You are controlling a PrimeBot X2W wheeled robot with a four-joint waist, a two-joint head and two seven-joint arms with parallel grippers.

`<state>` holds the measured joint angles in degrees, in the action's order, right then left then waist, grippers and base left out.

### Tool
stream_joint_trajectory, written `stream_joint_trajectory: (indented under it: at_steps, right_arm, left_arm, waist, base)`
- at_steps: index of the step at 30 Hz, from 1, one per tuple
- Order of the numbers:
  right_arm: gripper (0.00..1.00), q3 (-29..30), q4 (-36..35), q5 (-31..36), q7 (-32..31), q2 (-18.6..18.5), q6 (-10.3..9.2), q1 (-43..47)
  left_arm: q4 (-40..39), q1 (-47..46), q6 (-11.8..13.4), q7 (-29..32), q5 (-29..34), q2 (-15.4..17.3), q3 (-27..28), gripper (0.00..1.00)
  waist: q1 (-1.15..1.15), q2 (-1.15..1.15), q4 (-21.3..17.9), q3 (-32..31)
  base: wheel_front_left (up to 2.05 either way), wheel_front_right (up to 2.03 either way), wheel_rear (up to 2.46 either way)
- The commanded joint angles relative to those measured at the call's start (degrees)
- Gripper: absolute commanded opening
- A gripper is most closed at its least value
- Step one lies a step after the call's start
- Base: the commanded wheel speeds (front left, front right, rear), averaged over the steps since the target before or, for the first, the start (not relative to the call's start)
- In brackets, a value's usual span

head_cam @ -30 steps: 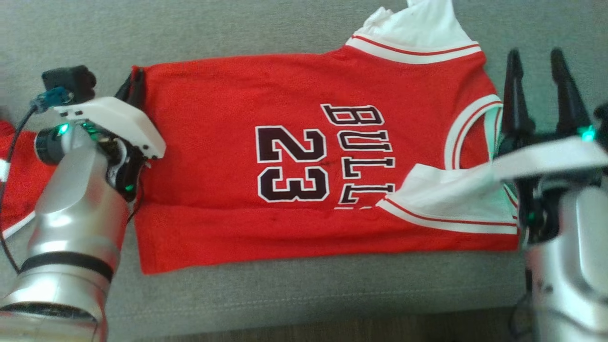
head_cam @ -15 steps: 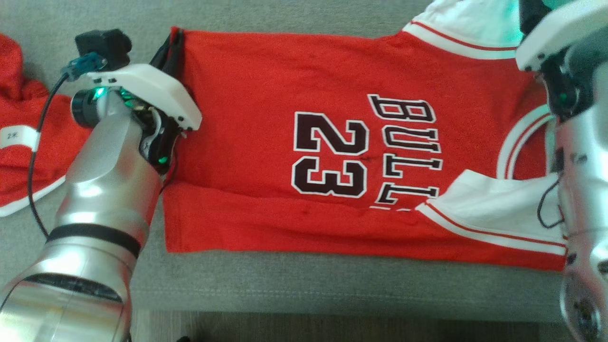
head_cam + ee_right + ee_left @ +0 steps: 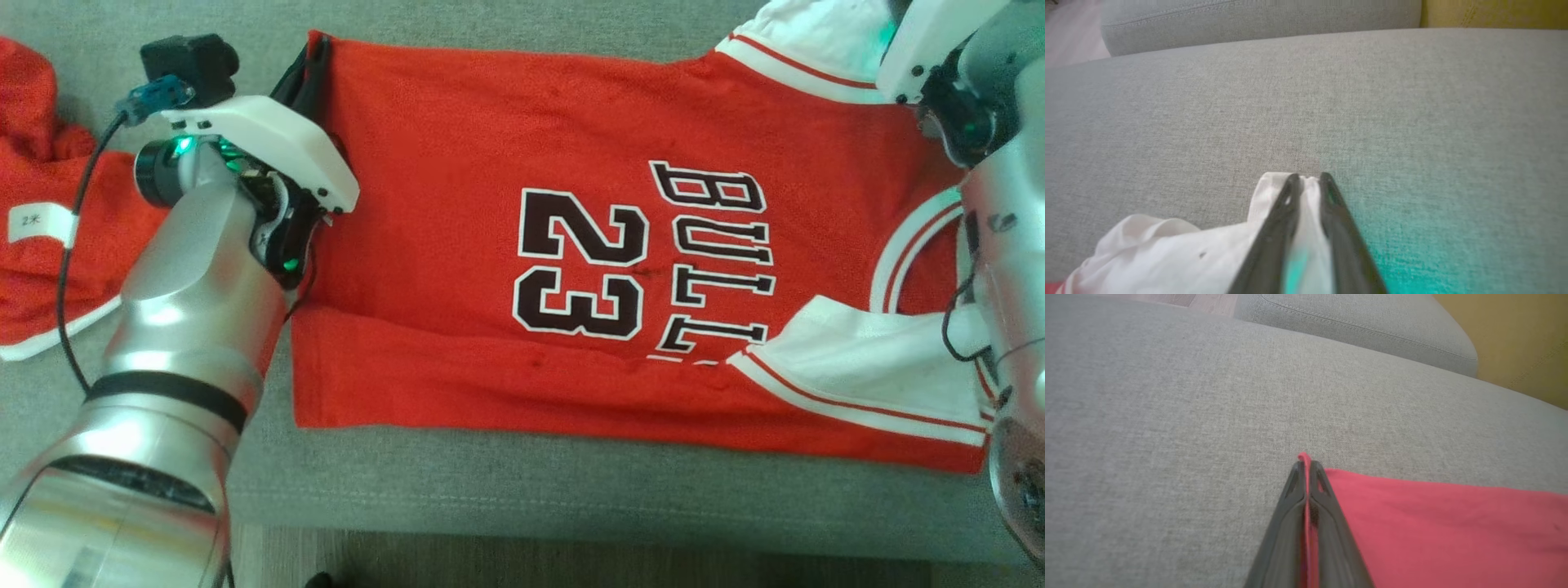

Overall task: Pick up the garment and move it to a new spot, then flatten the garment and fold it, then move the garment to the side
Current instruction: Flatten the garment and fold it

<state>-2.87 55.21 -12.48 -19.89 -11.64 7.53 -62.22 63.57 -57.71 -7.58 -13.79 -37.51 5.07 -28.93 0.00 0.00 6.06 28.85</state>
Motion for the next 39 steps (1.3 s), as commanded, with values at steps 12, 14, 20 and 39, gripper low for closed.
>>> stream_joint_trajectory:
  at_steps: [12,14,20,39]
  right_arm:
    - [0.0,-0.35,-5.63,-4.76,11.48,0.39,-0.04,1.32]
    - [0.0,-0.81,-7.2,-5.9,13.08,0.48,-0.04,2.69]
    - [0.0,-2.78,-13.09,-10.49,15.12,0.97,-0.04,8.84]
    - [0.0,-1.68,-47.9,-13.73,14.65,4.04,-0.04,48.49]
  left_arm:
    - [-5.33,-1.27,0.09,-1.18,-1.05,5.61,3.22,0.0]
    - [-6.73,-0.13,0.09,-1.19,-0.54,6.22,3.98,0.0]
    - [-11.34,5.15,0.09,-1.19,-0.02,7.58,6.85,0.0]
    - [-31.87,33.49,2.37,-0.34,-0.59,10.08,14.3,0.0]
  waist:
    - [0.0,0.0,-1.03,-3.96]
    - [0.0,0.0,-1.4,-4.8]
    - [0.0,0.0,-2.77,-7.1]
    - [0.0,0.0,-6.63,-11.23]
  base:
    - [0.0,0.0,0.0]
    - [0.0,0.0,0.0]
    - [0.0,0.0,0.0]
    - [0.0,0.0,0.0]
